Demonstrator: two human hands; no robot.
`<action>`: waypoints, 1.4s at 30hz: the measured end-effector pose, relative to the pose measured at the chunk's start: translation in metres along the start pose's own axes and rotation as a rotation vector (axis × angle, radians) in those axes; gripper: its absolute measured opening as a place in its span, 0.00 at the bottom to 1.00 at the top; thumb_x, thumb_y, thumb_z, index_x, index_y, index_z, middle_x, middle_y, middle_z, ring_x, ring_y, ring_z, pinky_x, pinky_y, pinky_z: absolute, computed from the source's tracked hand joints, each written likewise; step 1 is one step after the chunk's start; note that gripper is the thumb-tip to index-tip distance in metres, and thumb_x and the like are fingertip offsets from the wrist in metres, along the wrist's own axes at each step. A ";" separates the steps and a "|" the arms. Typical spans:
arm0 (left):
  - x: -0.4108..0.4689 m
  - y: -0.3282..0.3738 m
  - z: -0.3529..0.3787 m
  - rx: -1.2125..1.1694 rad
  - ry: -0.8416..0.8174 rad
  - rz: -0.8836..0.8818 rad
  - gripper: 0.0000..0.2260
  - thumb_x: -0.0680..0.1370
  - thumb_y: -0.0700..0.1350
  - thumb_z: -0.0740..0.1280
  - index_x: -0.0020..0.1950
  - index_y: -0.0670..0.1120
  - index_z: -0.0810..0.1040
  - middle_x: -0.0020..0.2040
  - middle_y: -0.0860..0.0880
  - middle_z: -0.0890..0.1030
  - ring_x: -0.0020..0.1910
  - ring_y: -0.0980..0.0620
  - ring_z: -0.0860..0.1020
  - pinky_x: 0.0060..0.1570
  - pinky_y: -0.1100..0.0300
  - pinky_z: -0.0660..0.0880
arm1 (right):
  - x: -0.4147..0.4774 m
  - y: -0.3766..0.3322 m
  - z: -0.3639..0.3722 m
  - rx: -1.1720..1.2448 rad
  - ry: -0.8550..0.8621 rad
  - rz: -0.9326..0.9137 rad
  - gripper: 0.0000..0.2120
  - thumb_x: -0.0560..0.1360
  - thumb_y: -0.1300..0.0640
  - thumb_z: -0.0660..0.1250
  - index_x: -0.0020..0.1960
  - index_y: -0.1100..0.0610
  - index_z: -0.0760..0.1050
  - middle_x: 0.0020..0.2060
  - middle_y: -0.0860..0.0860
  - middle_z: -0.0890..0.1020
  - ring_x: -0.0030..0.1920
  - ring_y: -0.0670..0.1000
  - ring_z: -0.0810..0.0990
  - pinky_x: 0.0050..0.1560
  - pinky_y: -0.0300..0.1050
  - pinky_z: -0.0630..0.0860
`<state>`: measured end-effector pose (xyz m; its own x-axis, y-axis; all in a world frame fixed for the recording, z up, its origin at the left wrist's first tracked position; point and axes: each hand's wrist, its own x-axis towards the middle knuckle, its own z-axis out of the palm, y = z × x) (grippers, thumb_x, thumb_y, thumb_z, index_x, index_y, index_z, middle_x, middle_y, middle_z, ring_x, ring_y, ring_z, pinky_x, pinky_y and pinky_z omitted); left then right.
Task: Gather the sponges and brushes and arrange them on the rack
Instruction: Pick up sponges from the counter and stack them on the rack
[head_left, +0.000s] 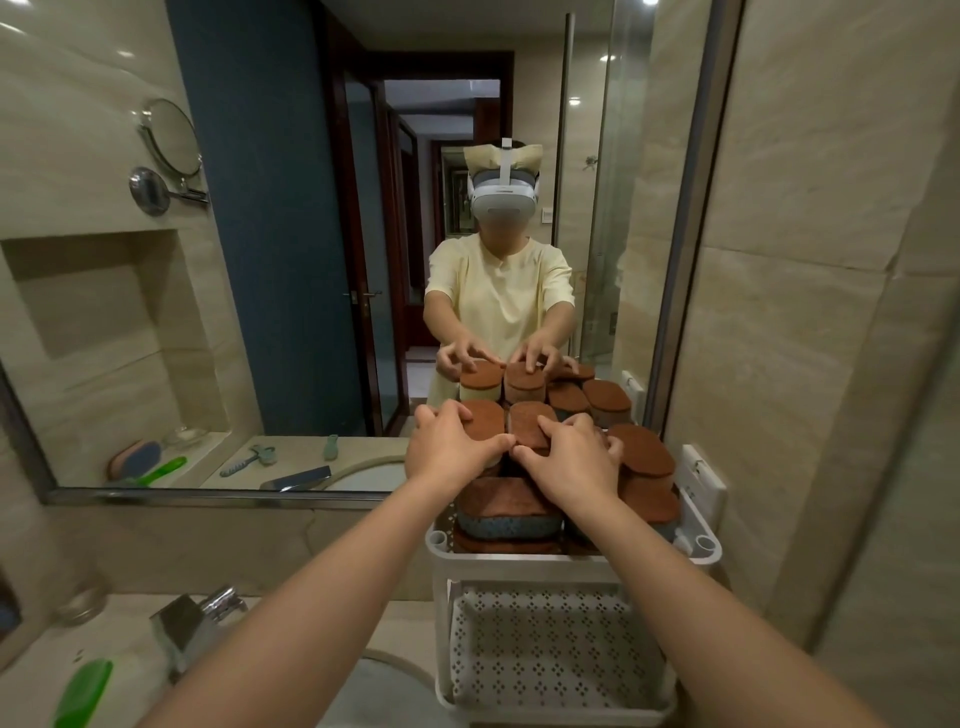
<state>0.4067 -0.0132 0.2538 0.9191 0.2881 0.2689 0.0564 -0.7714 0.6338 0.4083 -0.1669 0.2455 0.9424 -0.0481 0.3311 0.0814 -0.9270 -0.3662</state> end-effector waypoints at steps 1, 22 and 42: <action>0.000 -0.001 0.001 -0.008 -0.012 -0.005 0.33 0.62 0.72 0.69 0.58 0.54 0.70 0.59 0.50 0.67 0.54 0.48 0.75 0.52 0.52 0.77 | 0.000 0.000 0.000 0.003 -0.006 0.005 0.31 0.73 0.34 0.61 0.72 0.45 0.67 0.66 0.52 0.70 0.68 0.55 0.68 0.71 0.60 0.56; -0.044 -0.096 -0.086 -0.605 0.281 -0.084 0.06 0.78 0.45 0.62 0.52 0.54 0.75 0.53 0.52 0.78 0.50 0.56 0.76 0.47 0.60 0.73 | -0.069 -0.134 0.008 0.680 0.005 -0.403 0.22 0.74 0.59 0.65 0.67 0.49 0.71 0.65 0.44 0.73 0.66 0.42 0.70 0.65 0.40 0.68; -0.085 -0.450 -0.266 -0.359 0.549 -0.513 0.06 0.76 0.44 0.64 0.48 0.55 0.77 0.48 0.54 0.80 0.47 0.55 0.78 0.48 0.58 0.74 | -0.163 -0.440 0.208 0.793 -0.497 -0.514 0.24 0.73 0.58 0.67 0.68 0.51 0.71 0.61 0.48 0.73 0.57 0.45 0.73 0.55 0.38 0.70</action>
<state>0.1993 0.4602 0.1386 0.4871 0.8621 0.1399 0.2033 -0.2678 0.9418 0.2860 0.3266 0.1719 0.7469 0.6029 0.2804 0.5256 -0.2771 -0.8043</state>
